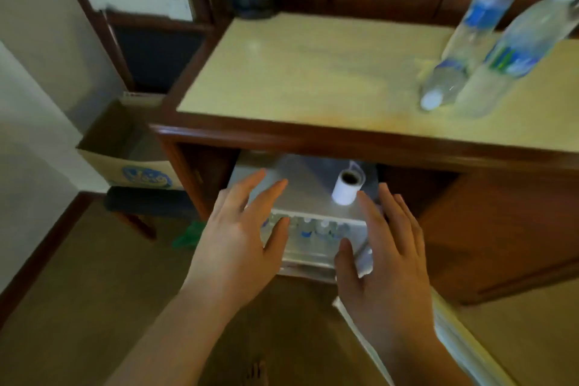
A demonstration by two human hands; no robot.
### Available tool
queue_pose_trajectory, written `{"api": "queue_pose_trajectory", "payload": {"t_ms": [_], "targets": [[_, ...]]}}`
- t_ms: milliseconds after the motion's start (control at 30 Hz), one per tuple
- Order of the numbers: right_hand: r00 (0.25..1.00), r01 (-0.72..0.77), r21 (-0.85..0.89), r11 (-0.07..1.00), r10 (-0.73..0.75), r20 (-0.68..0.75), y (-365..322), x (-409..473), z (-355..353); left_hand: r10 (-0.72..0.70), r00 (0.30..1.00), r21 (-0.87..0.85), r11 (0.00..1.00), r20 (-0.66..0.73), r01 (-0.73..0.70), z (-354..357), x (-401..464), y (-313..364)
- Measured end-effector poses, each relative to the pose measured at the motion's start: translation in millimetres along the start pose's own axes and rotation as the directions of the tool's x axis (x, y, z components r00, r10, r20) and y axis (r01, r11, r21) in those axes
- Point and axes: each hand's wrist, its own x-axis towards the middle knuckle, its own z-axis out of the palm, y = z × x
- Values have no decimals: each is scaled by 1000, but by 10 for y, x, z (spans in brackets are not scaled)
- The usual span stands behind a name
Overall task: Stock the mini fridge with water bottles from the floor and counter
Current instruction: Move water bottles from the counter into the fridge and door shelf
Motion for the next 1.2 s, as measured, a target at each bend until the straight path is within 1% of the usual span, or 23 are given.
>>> {"api": "queue_pose_trajectory", "payload": {"t_ms": [67,167,300,400,467,533,633,700,800,933,1000,1067,1200], "targets": [[1000,5,1,1000,-5,-30,-119,145,-407,12,1000,-21,1000,-4,-12,-278,182,273],[999,-5,-15,1000,4,-35,-253,376,-866,34,999,-54,998,-21,-35,-584,466,634],[993,-96,-34,995,93,-79,-247,740,-1228,106,994,-131,986,21,-102,-728,895,949],[980,-160,-56,986,151,-132,-143,1051,-1337,163,985,-194,970,53,-150,-611,1311,1075],[960,-233,-66,970,218,-178,-62,1302,-1367,194,978,-204,963,76,-176,-437,1621,1133],[931,-296,-50,954,277,-236,5,1589,-1401,208,967,-218,961,149,-173,-239,1924,1210],[897,-314,-79,946,268,-351,116,2053,-1487,243,939,-228,955,244,-188,93,2331,1349],[877,-360,-126,924,289,-385,191,2359,-1565,225,928,-227,961,297,-161,304,2567,1449],[830,-473,-139,870,387,-401,317,2779,-1645,157,919,-213,974,361,-83,628,2838,1547],[794,-569,-163,806,487,-365,553,3128,-1661,73,918,-159,987,390,-11,1022,2992,1566],[789,-589,-176,789,514,-335,675,3192,-1651,42,908,-153,988,417,24,1151,3005,1584],[790,-585,-160,795,514,-334,721,3189,-1631,10,903,-151,987,430,61,1203,3013,1621],[777,-555,-116,823,464,-425,689,2984,-1600,-24,910,-190,975,414,112,1225,2960,1702]]}}
